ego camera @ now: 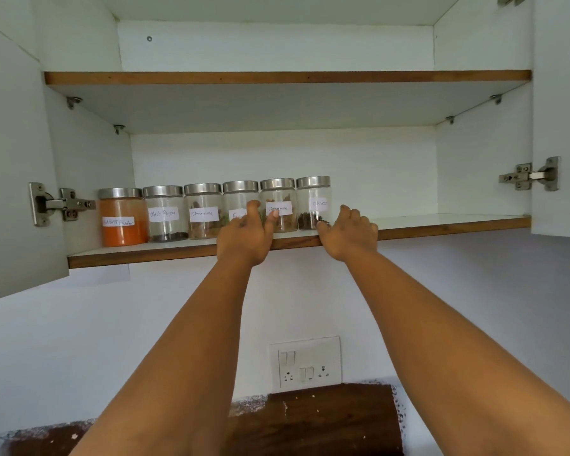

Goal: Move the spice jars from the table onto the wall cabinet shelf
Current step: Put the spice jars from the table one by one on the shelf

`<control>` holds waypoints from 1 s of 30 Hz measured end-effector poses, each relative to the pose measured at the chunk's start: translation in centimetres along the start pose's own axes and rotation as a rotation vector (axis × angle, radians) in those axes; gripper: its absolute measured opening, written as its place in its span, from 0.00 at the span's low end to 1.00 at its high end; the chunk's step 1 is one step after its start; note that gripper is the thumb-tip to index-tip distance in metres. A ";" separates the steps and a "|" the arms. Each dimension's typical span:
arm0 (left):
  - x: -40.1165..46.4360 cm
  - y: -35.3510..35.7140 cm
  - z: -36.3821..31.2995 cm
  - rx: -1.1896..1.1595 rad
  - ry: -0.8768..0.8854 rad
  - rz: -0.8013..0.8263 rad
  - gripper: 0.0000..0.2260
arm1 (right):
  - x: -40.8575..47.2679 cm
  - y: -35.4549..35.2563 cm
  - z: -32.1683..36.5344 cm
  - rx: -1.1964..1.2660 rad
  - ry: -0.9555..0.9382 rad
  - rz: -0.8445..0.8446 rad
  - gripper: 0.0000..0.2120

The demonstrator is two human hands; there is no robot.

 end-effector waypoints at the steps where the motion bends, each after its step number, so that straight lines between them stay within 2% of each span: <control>1: -0.4 0.0 -0.3 0.021 0.009 0.005 0.25 | -0.6 0.0 0.0 -0.004 -0.016 0.021 0.31; 6: -5.3 0.9 -2.4 0.225 0.065 0.034 0.27 | -4.6 0.9 -0.5 0.055 -0.089 0.162 0.30; 9: -9.1 2.5 -3.2 0.241 0.060 0.096 0.34 | -7.5 0.8 -0.6 0.147 -0.115 0.098 0.29; 12: -13.0 3.7 -3.5 0.061 -0.031 0.062 0.33 | -11.4 1.4 -1.6 0.250 0.042 -0.062 0.25; 15: -18.0 6.5 -3.1 -0.057 -0.142 0.153 0.32 | -16.7 4.7 -3.0 0.266 0.167 -0.058 0.22; 20: -27.8 11.0 -1.3 -0.062 -0.129 0.309 0.32 | -25.7 9.4 -9.6 0.221 0.306 -0.030 0.22; 23: -34.6 13.2 -0.1 -0.090 -0.169 0.409 0.33 | -32.0 12.0 -13.8 0.122 0.406 0.075 0.22; 26: -42.6 15.5 -0.1 -0.183 -0.227 0.547 0.34 | -38.3 14.9 -16.0 0.064 0.496 0.260 0.24; 30: -53.1 18.6 -0.8 -0.208 -0.277 0.840 0.33 | -46.6 19.2 -15.8 -0.091 0.448 0.732 0.32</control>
Point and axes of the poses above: each hand's wrist, its own x-axis towards the middle knuckle, its own y-axis out of the palm, z = x × y, the point moved 8 cm from there along x, towards the middle knuckle, and after that the axes turned 6 degrees about -x, right-handed, at the moved point
